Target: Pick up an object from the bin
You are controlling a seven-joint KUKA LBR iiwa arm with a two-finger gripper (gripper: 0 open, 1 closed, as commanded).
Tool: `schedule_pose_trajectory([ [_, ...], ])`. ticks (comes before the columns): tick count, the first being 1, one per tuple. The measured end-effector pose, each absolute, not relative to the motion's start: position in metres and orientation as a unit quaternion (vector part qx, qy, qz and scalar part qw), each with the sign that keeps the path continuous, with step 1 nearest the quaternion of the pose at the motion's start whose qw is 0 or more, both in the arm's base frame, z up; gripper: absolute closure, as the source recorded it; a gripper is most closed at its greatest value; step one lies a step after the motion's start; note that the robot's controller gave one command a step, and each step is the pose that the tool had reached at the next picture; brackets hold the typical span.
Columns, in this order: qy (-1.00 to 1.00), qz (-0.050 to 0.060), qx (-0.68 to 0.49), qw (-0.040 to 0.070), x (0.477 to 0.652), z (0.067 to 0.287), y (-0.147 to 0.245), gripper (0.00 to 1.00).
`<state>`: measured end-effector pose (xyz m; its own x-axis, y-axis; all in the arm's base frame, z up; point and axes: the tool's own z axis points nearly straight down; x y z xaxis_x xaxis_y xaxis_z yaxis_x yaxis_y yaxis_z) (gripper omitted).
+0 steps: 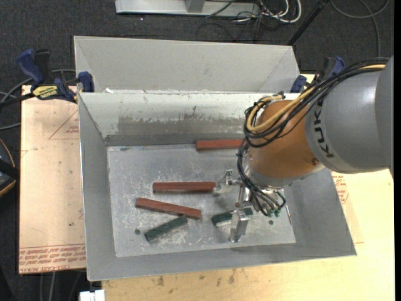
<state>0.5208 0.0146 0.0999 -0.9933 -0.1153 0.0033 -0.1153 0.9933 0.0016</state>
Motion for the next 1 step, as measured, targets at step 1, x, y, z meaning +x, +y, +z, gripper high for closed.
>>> schedule_pose_trajectory([
  [1,-0.998,0.0,0.055,-0.008,0.5227,0.0784,-0.0192,1.0],
])
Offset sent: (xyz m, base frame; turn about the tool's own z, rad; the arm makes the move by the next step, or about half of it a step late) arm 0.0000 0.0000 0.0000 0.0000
